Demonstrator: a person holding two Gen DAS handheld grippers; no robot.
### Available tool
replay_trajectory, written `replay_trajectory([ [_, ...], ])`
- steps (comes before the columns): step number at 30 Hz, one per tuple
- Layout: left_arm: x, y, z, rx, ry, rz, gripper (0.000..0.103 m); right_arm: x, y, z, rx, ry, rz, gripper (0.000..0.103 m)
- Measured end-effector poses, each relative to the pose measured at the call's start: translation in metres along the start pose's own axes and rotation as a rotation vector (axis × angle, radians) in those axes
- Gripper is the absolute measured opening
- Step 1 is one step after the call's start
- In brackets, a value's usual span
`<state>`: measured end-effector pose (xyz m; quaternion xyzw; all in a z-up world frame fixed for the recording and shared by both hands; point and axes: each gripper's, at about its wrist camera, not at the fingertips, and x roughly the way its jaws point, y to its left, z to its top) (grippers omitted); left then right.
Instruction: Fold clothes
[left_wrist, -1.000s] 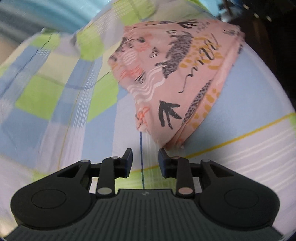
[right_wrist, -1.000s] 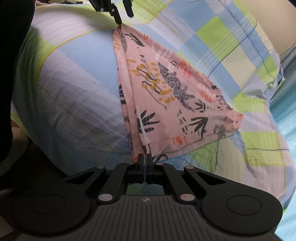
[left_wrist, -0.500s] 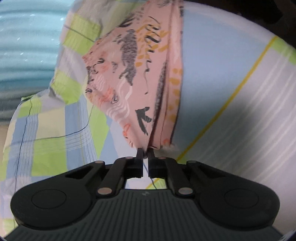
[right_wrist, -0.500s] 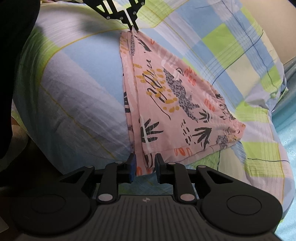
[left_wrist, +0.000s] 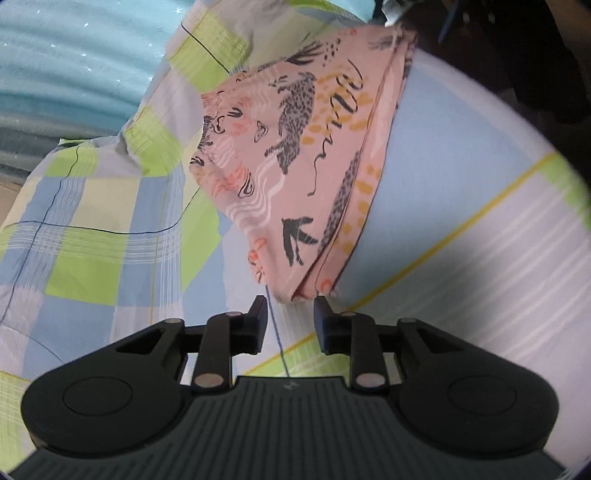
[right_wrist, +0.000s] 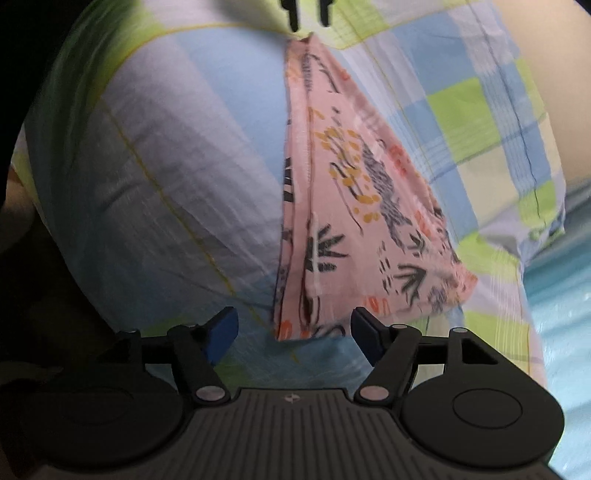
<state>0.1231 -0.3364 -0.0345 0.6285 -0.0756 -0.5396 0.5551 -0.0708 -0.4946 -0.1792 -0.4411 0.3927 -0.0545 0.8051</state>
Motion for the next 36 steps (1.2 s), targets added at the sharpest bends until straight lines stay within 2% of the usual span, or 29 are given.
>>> replay_trajectory([
  [2,0.0,0.0,0.002,-0.005,-0.006,0.001,0.032,0.006,0.002,0.001,-0.043,-0.021,-0.03,0.063],
  [3,-0.001,-0.001,0.004,-0.012,-0.01,0.001,0.033,0.008,0.002,0.001,-0.059,-0.033,-0.041,0.054],
  [4,-0.001,-0.001,0.005,-0.02,-0.014,0.0,0.033,0.009,0.001,0.001,-0.069,-0.042,-0.045,0.053],
  [5,-0.002,-0.001,0.006,-0.023,-0.02,0.0,0.034,0.01,0.0,0.002,-0.075,-0.047,-0.041,0.052],
  [8,-0.002,-0.004,0.01,-0.02,-0.036,-0.001,0.037,0.009,-0.007,-0.001,-0.071,-0.06,-0.004,0.038],
  [9,-0.002,-0.005,0.012,-0.016,-0.041,-0.002,0.038,0.006,-0.011,-0.003,-0.059,-0.065,0.003,0.029],
  [10,-0.002,-0.007,0.013,-0.01,-0.044,-0.003,0.041,0.004,-0.014,-0.004,-0.048,-0.07,0.011,0.015],
  [11,-0.002,-0.009,0.014,-0.003,-0.046,-0.009,0.047,0.0,-0.018,-0.005,-0.033,-0.075,0.013,0.009],
  [12,-0.003,-0.012,0.016,0.006,-0.05,-0.013,0.05,-0.003,-0.023,-0.006,-0.014,-0.08,0.011,0.007],
  [14,-0.005,-0.017,0.019,0.023,-0.064,-0.007,0.065,-0.013,-0.036,-0.005,0.043,-0.087,0.02,0.005],
  [15,-0.006,-0.02,0.021,0.03,-0.072,0.005,0.066,-0.018,-0.044,-0.004,0.078,-0.092,0.025,0.005],
  [22,0.001,-0.018,0.041,-0.053,-0.1,-0.004,0.067,-0.042,-0.096,0.008,0.271,-0.128,0.055,0.005],
  [27,0.019,-0.016,0.056,-0.1,-0.09,0.049,0.067,-0.054,-0.113,0.012,0.327,-0.156,0.045,0.004],
  [30,0.028,-0.016,0.058,-0.041,-0.073,0.104,0.064,-0.058,-0.118,0.009,0.332,-0.156,0.026,0.004],
  [32,0.036,-0.015,0.055,0.016,-0.042,0.122,0.047,-0.06,-0.119,0.005,0.335,-0.147,0.022,0.004],
  [33,0.039,-0.013,0.053,0.027,-0.031,0.126,0.043,-0.06,-0.117,0.002,0.331,-0.141,0.022,0.004],
  [35,0.044,-0.007,0.049,0.03,-0.02,0.108,0.019,-0.06,-0.112,-0.001,0.319,-0.129,0.026,0.004],
  [36,0.045,-0.006,0.048,0.04,-0.019,0.108,0.014,-0.059,-0.109,-0.002,0.312,-0.124,0.029,0.004],
])
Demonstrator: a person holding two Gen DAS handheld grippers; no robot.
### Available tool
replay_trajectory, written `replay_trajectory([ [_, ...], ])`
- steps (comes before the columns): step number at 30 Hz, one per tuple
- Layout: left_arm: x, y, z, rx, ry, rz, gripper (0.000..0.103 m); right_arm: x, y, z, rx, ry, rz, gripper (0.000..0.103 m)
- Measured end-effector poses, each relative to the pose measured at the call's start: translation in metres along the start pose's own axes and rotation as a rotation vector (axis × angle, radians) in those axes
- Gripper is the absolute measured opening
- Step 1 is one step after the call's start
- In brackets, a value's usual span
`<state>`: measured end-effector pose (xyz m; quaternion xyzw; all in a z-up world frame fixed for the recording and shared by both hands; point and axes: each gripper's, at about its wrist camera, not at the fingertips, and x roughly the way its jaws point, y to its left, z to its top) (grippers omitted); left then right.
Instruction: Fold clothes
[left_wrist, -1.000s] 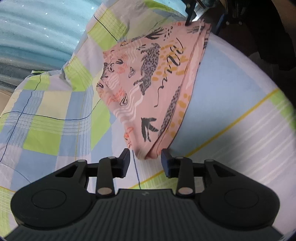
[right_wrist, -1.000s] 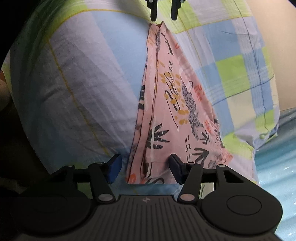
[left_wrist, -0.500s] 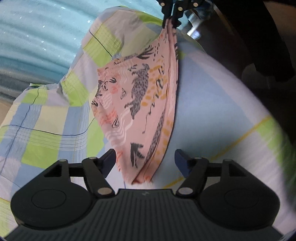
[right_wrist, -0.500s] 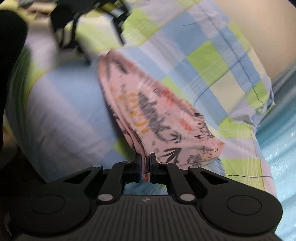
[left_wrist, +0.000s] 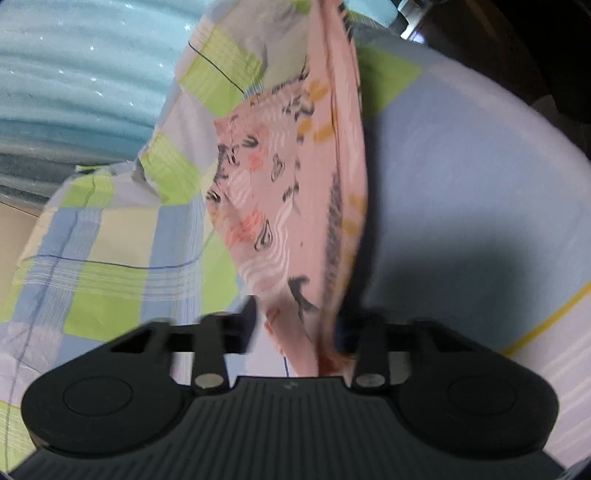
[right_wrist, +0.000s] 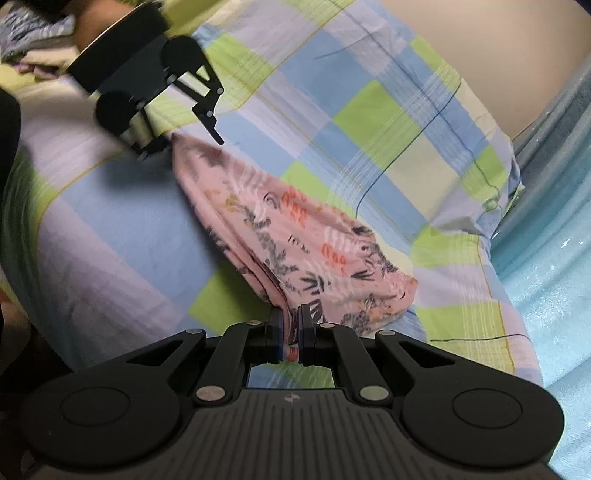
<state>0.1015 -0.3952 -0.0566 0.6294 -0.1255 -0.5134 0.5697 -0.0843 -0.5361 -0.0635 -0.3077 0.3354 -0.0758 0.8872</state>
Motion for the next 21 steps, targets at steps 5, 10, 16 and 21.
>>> replay_trajectory([
  [5,-0.009,0.003,-0.003,0.091,-0.009,0.013,0.003,0.007,0.012,-0.005,-0.04,0.029,0.026,0.004],
  [10,-0.047,0.004,-0.017,0.129,0.001,-0.048,0.002,-0.006,0.028,0.001,-0.081,0.011,0.107,0.004],
  [16,-0.113,0.003,-0.028,0.096,0.047,-0.241,0.003,-0.046,0.054,0.009,-0.077,-0.015,0.324,0.004],
  [21,-0.122,0.031,-0.017,0.048,0.049,-0.287,0.003,-0.065,0.044,0.011,-0.043,-0.024,0.371,0.004],
])
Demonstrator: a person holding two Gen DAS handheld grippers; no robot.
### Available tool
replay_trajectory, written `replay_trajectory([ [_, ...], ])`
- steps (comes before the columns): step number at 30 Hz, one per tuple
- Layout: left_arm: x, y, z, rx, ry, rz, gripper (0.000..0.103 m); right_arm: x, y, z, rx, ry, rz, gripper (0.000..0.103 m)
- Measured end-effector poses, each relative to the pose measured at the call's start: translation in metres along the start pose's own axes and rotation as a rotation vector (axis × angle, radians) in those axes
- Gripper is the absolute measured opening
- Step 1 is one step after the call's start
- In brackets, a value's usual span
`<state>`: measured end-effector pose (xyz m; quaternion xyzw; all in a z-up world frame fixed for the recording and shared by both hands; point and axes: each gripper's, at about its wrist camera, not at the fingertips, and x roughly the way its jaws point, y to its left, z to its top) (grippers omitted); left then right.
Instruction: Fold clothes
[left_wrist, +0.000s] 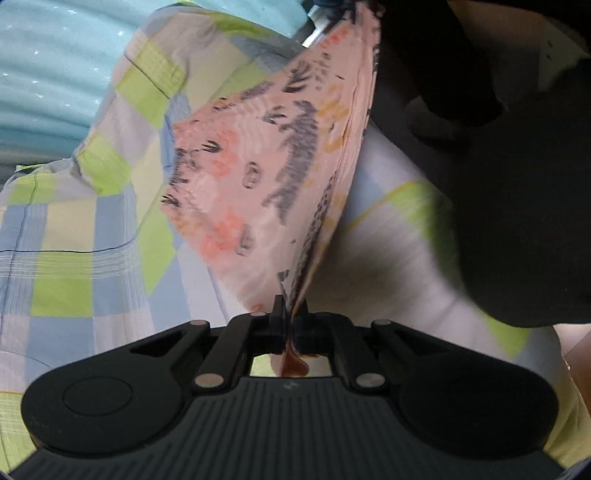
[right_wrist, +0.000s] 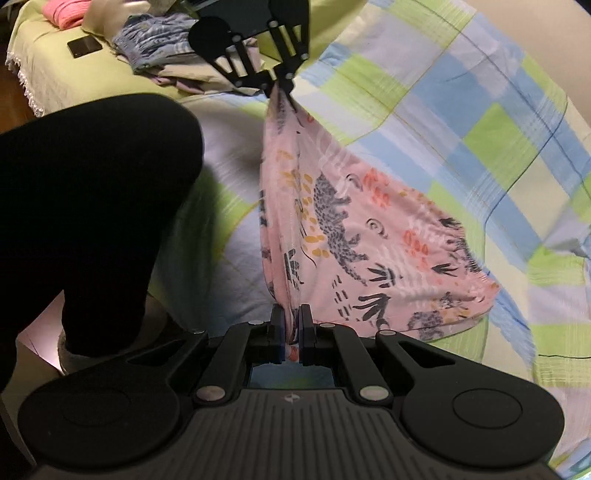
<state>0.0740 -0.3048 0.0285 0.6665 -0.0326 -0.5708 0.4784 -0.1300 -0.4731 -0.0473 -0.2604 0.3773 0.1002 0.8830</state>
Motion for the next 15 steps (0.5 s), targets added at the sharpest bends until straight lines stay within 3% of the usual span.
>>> replay_trajectory([
  [4,0.021,0.061,0.02,-0.043,-0.013,0.047,0.003,-0.009,-0.06,0.01,0.085,-0.019,-0.089,0.004],
  [7,0.057,0.11,0.035,-0.073,-0.007,0.05,0.003,-0.003,-0.121,0.009,0.181,-0.005,-0.139,0.004],
  [10,0.108,0.15,0.047,-0.132,0.01,0.014,0.003,0.021,-0.181,-0.001,0.31,0.03,-0.121,0.004],
  [15,0.191,0.175,0.049,-0.191,0.063,-0.039,0.006,0.078,-0.244,-0.025,0.453,0.077,-0.073,0.004],
])
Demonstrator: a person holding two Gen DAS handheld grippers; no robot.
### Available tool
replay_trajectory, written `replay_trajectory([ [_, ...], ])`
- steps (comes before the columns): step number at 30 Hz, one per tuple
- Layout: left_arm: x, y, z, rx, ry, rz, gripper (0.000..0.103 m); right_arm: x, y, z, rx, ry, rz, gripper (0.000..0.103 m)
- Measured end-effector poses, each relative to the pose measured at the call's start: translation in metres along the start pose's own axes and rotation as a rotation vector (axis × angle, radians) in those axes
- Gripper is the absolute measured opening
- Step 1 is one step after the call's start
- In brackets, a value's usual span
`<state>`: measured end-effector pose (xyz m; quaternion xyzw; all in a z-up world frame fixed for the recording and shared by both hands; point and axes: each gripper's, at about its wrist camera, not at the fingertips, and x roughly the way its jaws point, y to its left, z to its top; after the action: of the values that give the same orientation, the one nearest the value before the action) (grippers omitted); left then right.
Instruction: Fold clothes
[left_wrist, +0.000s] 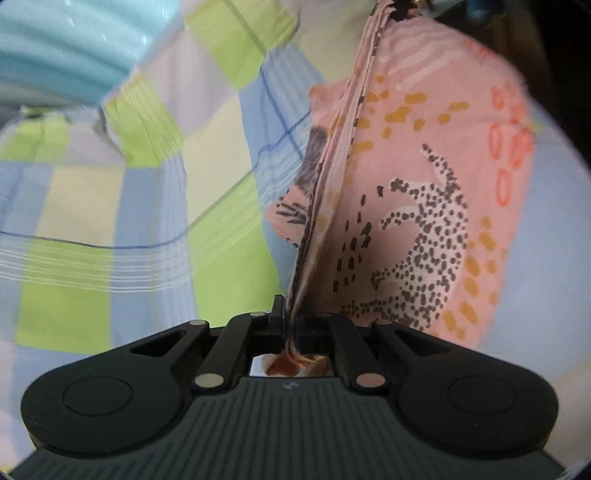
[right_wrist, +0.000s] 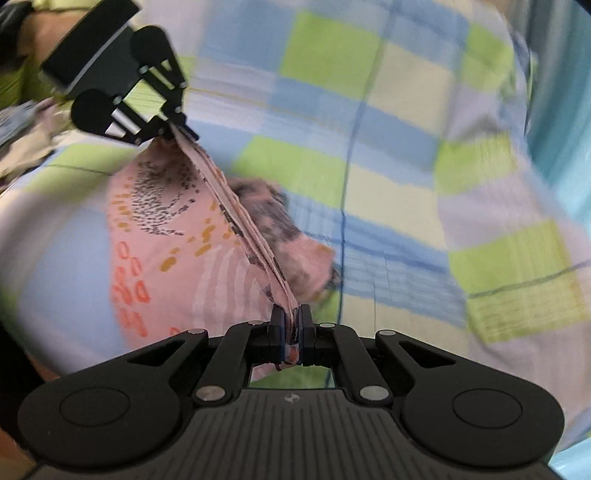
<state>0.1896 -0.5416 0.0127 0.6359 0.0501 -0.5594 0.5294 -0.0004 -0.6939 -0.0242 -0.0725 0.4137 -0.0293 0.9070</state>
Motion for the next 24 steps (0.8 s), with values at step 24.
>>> replay_trajectory([
  [24,0.04,0.051,-0.098,-1.138,-0.077,-0.257,0.037,-0.006,-0.039,-0.083,0.775,-0.162,0.149,0.04],
])
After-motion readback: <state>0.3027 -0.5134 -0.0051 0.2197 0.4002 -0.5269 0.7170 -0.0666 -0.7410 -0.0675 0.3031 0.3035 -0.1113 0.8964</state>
